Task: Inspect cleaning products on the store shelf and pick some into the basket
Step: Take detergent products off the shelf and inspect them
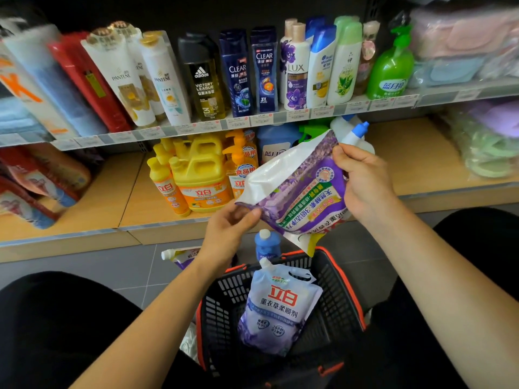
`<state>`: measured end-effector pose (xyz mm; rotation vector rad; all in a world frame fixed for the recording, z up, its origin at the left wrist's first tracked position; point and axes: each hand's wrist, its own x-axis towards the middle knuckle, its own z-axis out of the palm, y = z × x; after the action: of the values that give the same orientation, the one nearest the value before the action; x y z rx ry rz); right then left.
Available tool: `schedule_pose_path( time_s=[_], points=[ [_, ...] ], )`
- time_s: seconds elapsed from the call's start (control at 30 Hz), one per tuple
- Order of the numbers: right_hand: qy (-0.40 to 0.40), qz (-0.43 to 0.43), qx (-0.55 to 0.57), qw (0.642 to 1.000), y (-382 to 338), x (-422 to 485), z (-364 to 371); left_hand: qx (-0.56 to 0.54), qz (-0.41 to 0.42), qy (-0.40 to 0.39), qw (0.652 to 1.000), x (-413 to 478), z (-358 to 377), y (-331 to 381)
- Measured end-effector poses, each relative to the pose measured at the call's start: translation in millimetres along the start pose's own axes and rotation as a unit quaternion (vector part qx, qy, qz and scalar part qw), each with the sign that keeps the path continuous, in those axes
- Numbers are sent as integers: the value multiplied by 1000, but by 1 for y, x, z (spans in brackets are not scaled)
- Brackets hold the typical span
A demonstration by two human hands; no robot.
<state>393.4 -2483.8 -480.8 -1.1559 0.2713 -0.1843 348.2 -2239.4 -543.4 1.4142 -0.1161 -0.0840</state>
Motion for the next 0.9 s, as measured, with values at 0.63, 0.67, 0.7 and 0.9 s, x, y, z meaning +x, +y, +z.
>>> schedule_pose_path(
  time_s=[0.63, 0.67, 0.7, 0.9],
  points=[
    [-34, 114, -159, 980, 37, 19, -7, 63, 39, 81, 994, 18, -6, 46],
    [-39, 99, -165, 981, 37, 18, -6, 66, 46, 79, 994, 16, -5, 49],
    [-39, 65, -186, 980, 36, 16, -6, 69, 55, 78, 993, 15, -5, 51],
    [-174, -310, -368, 859, 12, -10, 11, 118, 80, 48, 989, 11, -6, 64]
  ],
)
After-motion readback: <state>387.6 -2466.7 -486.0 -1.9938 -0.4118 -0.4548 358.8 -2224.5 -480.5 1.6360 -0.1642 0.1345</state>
